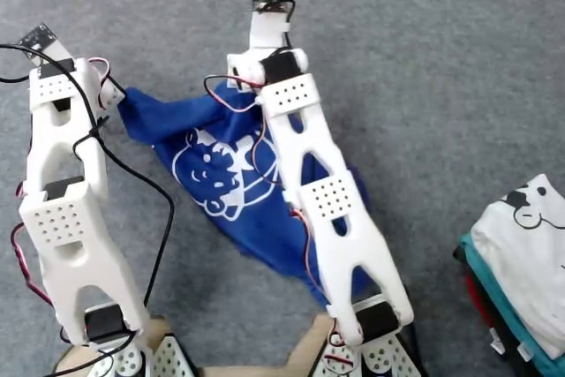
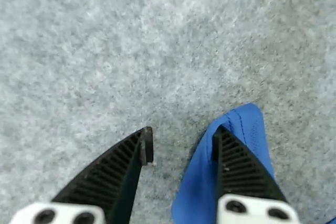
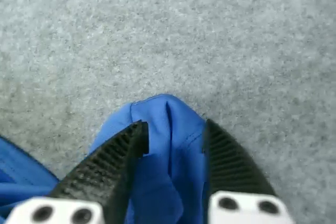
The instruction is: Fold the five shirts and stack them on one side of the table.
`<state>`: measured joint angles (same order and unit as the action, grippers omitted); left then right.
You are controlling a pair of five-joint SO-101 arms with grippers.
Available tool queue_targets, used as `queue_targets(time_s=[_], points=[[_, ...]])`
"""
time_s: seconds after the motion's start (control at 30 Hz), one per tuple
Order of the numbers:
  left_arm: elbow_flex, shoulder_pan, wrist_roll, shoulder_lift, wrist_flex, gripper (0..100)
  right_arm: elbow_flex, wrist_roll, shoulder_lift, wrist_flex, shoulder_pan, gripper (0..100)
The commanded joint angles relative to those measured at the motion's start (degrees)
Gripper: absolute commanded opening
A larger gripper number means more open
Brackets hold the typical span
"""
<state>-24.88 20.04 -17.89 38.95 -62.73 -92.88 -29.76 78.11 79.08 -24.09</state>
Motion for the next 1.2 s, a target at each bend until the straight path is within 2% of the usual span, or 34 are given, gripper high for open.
queue_targets(time_s=[0.0,0.07,0.47,0.53,0.7,1.17], points=[[-0.26,0.53,0.09,-0.57,0.62,19,-2.51,-1.23,-4.62,-1.41,2.33,4.1],[-0.26,0.44,0.09,-0.57,0.62,19,-2.51,-1.23,-4.62,-2.37,3.47,0.4],[-0.26,0.26,0.09,-0.57,0.62,19,-2.42,-1.41,-10.95,1.58,5.76,0.6],[-0.26,0.26,0.09,-0.57,0.62,19,-2.24,-1.32,-11.12,2.11,4.62,3.7],[-0.26,0.26,0.09,-0.57,0.62,19,-2.24,-1.49,-10.07,5.01,0.4,20.1],[-0.26,0.35,0.09,-0.57,0.62,19,-2.24,-1.76,-4.88,4.22,-2.07,16.6]])
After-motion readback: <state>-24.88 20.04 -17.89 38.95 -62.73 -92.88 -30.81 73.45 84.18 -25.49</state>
